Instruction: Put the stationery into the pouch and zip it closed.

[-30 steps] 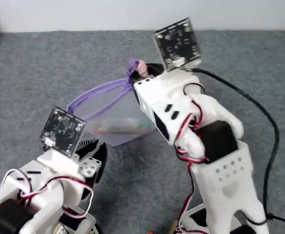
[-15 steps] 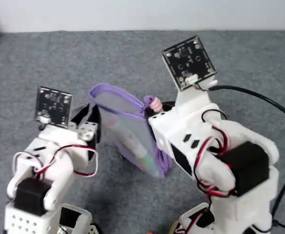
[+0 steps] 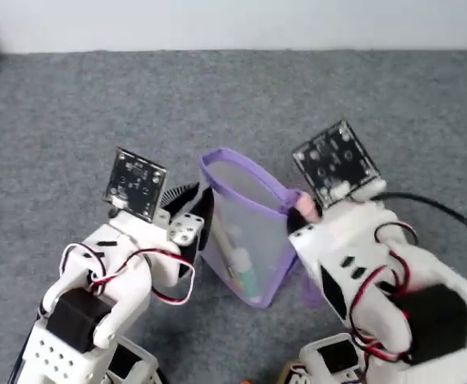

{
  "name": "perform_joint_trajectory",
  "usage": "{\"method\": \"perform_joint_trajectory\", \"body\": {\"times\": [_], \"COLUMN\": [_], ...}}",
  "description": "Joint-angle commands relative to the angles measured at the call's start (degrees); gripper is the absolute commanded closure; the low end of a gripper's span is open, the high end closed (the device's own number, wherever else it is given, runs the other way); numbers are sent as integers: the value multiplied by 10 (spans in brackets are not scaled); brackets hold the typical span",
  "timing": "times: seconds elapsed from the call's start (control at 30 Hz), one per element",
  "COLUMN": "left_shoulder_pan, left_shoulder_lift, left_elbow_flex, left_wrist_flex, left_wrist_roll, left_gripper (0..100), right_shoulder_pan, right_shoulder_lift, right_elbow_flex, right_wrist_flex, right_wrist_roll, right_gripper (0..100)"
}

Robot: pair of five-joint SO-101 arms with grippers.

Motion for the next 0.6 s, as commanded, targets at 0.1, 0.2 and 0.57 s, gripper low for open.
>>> {"method": "perform_joint_trajectory", "body": {"times": [0.1,0.2,0.57], "left_shoulder_pan": [14,18,58], "left_shoulder_lift": [-6,-2,-6], "left_elbow_flex": [-18,-15,84], "left_wrist_flex": [47,35,-100], "left_wrist_roll": [55,57,57], "left_gripper": [847,841,844], "right_shoulder_pan": [29,29,175], "right_shoulder_lift": [-77,-110,-158], "right_elbow_flex": [126,162,316], "right_wrist_flex": [-31,-30,-30], "right_wrist_roll": [121,141,164], "right_gripper": [991,991,991]}}
